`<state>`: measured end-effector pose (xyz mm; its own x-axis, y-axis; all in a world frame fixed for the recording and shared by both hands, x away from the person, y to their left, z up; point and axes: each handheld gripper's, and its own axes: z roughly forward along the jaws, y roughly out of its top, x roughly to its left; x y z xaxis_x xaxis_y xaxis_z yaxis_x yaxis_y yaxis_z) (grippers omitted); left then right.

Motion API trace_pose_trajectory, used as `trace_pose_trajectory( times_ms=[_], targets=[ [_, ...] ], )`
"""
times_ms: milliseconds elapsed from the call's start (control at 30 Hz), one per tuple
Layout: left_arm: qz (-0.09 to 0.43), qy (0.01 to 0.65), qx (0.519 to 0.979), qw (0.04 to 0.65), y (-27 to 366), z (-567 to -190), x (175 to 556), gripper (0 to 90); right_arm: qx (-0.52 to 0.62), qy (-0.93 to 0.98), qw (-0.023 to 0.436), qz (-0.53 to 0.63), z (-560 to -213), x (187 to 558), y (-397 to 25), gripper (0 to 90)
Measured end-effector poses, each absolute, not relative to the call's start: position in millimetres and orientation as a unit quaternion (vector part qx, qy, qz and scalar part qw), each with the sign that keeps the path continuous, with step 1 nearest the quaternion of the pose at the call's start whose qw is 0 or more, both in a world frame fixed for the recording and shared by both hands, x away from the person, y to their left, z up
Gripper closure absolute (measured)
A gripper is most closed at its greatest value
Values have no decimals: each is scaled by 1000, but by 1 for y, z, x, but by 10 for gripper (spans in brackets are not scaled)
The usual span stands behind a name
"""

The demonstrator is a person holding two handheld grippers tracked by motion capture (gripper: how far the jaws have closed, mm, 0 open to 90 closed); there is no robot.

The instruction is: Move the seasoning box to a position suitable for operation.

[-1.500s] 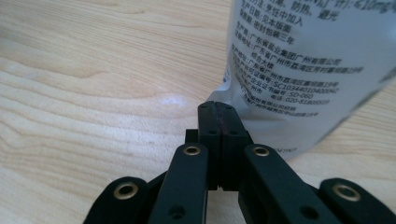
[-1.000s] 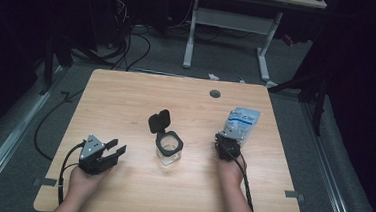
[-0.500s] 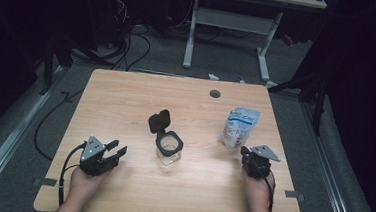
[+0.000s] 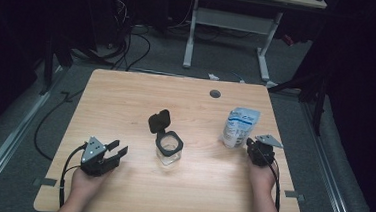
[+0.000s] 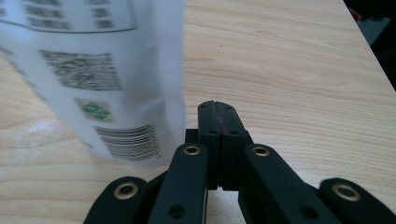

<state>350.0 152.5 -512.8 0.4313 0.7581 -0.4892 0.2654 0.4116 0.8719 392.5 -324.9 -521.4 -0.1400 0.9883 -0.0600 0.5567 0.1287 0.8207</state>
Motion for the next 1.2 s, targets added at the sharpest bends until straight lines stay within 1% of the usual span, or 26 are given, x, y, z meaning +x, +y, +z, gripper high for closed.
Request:
trace_pose_trajectory(
  times_ms=[567,967,1100,1200],
  targets=[
    [178,500,510,677,152,-513,349,569,531,702,330,340,-515,365,-308,900],
    [173,499,518,673,148,-516,348,569,516,710,317,361,-517,351,-290,897],
    [168,502,517,673,147,-517,348,568,518,707,315,363,-517,349,-290,881],
    [175,499,521,670,146,-518,348,566,524,705,308,366,-519,346,-292,858]
  ],
)
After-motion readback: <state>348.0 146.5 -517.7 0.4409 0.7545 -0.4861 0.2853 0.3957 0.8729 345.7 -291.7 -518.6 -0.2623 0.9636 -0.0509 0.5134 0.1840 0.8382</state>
